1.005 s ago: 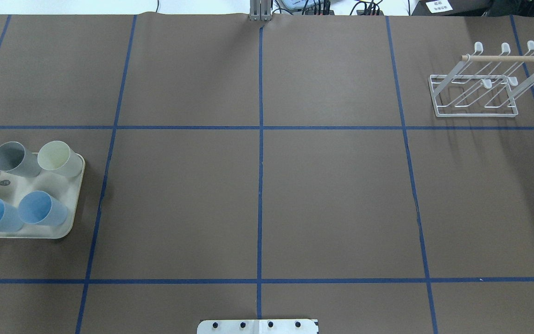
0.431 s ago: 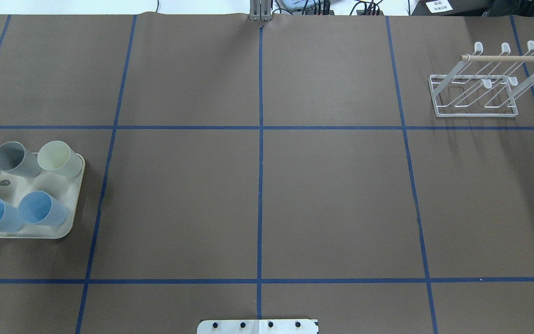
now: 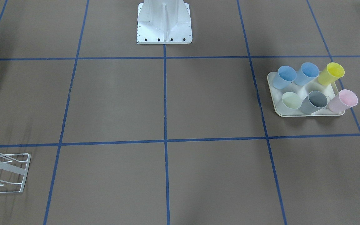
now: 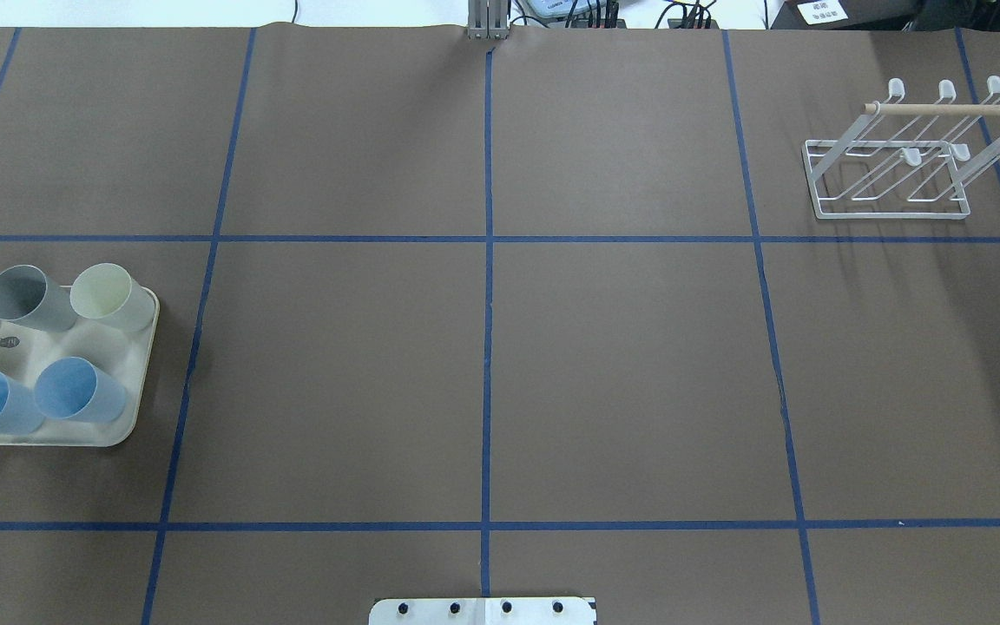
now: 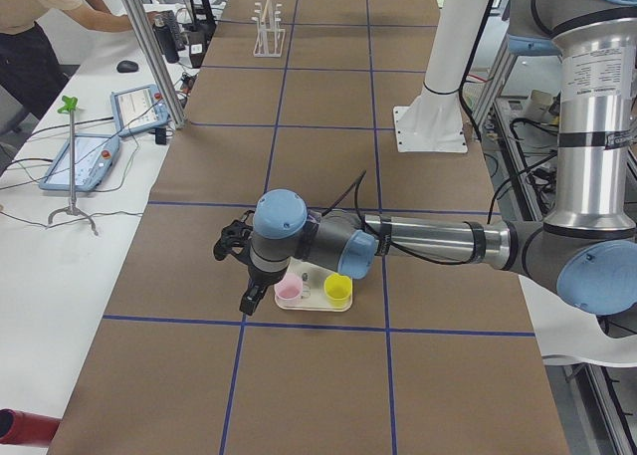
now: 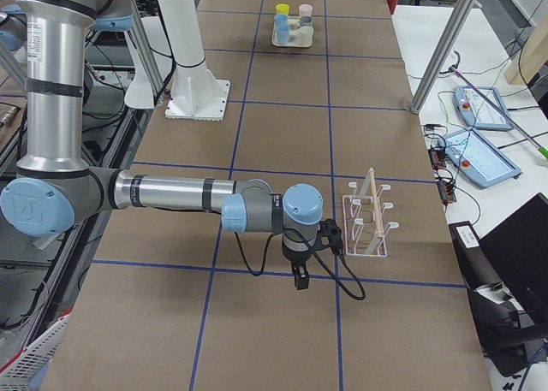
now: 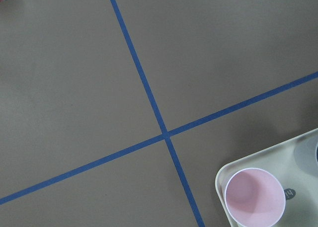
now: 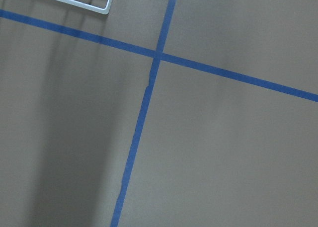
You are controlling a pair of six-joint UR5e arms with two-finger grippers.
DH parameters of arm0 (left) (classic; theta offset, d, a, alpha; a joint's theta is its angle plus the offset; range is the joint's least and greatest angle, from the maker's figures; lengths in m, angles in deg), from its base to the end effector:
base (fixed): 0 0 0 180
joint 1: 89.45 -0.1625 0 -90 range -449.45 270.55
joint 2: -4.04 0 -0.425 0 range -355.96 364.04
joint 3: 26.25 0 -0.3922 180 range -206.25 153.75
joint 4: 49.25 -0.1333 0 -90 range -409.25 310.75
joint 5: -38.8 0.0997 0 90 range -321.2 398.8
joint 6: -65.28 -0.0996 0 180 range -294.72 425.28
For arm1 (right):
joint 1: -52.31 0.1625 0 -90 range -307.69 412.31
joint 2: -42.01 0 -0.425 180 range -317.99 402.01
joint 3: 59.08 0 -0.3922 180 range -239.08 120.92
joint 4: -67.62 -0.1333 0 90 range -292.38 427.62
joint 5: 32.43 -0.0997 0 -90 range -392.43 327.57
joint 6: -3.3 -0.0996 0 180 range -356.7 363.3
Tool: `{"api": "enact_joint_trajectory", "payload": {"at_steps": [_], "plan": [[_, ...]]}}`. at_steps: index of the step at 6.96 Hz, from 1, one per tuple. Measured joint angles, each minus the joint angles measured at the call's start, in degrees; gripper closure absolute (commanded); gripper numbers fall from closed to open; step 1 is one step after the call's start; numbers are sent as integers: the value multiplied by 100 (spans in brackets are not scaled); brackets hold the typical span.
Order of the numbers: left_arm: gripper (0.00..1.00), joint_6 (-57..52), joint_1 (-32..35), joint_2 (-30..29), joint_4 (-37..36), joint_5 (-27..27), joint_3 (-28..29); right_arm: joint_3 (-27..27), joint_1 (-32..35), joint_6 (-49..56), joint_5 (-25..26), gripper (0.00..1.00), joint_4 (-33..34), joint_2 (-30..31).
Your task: Transfer IKEA cup to right arm and place on rack
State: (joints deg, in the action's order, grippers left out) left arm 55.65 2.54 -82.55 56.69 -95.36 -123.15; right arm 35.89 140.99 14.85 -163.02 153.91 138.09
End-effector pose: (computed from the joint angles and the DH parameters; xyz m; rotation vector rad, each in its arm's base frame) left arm -0.0807 -0.4815 0.5971 0.3986 0.7282 0.2563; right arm 0.0581 -0.4516 0.6637 0.1067 -0.7032 -0.2312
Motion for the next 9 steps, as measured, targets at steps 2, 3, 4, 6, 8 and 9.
{"api": "enact_joint_trajectory", "payload": {"at_steps": [2, 3, 4, 6, 8, 9], "plan": [[0, 78, 29, -361, -24, 41, 160, 3, 0, 15, -214, 0, -517, 49], [0, 160, 31, -449, -3, -1, 237, 112, 0, -22, -319, 0, -817, 72], [0, 221, 26, -478, 59, -52, 260, 388, -12, -192, -368, 0, -986, 90], [0, 265, -272, -430, 398, -82, 322, 1046, -205, -876, -784, 0, -1105, 135], [0, 655, -732, -228, 784, -51, 544, 1368, -672, -1877, -1153, 0, -1399, 190], [0, 1229, -1019, -58, 1318, 92, 670, 1661, -1185, -2592, -659, 0, -1467, 244]]}}
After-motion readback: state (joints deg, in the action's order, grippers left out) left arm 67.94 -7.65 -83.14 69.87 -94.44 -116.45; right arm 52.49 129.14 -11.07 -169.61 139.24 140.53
